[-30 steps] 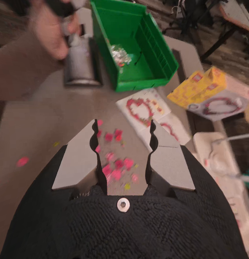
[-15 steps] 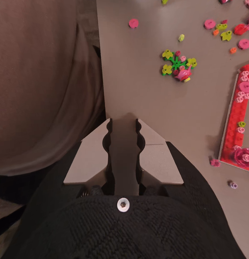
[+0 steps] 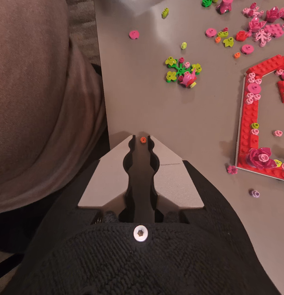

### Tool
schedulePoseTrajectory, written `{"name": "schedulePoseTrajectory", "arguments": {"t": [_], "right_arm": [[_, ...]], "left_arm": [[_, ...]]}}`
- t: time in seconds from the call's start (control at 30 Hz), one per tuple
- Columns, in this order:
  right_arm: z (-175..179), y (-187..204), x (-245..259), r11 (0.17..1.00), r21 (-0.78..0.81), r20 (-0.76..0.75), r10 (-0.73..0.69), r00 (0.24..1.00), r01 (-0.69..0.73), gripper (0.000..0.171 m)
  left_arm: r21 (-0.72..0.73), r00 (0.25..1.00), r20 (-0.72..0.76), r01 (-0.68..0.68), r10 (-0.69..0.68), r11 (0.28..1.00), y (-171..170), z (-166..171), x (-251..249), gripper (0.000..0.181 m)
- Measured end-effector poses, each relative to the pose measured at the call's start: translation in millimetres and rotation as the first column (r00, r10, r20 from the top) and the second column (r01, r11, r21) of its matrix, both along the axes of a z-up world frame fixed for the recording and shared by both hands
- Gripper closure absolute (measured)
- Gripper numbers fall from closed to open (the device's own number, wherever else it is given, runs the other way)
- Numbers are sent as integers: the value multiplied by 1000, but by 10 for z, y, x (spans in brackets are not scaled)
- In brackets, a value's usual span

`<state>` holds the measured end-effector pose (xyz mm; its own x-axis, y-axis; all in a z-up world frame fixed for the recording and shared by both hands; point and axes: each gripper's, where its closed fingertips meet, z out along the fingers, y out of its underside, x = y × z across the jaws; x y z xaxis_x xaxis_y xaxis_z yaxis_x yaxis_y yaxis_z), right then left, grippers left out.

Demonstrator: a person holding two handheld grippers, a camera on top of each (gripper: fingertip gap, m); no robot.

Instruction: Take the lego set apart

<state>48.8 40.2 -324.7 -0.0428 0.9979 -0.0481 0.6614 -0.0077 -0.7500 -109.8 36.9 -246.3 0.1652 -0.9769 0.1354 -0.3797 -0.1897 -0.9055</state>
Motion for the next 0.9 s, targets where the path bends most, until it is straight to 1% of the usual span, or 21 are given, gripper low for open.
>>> {"name": "schedulePoseTrajectory", "arguments": {"t": [0.07,0.2,0.3,0.4,0.47,0.53,0.6,0.67,0.73,0.83,0.9], "right_arm": [[-1,8,0,1000,-2,-5,-2,1000,2,164],[67,35,-72,999,-34,-46,0,999,-2,165],[307,191,-379,1000,-11,-136,3,991,-5,165],[443,427,-792,998,54,-159,33,987,-25,165],[406,582,-1055,995,90,-119,59,991,-49,165],[311,718,-1272,988,128,-54,90,994,-82,165],[244,762,-1463,982,132,-20,142,990,-138,165],[189,765,-1606,975,118,8,188,982,-188,165],[136,783,-1700,968,121,35,217,976,-219,165],[96,800,-1786,966,104,48,233,971,-237,152],[133,804,-1816,970,85,23,227,974,-228,143]], "left_arm": [[-5,1000,14,-9,9,1000,8,-3,-22,139],[36,997,33,-67,66,997,93,52,-152,139],[50,989,108,-103,97,993,177,206,-242,139],[8,987,127,-100,98,995,210,223,-279,139],[-62,997,68,-42,46,997,97,98,-248,139],[-122,999,-47,19,-25,992,-61,-123,-202,138],[-116,984,-150,79,-96,990,-200,-330,-149,138],[-74,964,-214,145,-157,987,-303,-469,-94,139],[-56,957,-235,164,-172,985,-324,-546,-41,140],[-91,952,-255,148,-167,985,-280,-658,-11,141],[-82,945,-284,144,-161,986,-237,-732,-5,144]]}}
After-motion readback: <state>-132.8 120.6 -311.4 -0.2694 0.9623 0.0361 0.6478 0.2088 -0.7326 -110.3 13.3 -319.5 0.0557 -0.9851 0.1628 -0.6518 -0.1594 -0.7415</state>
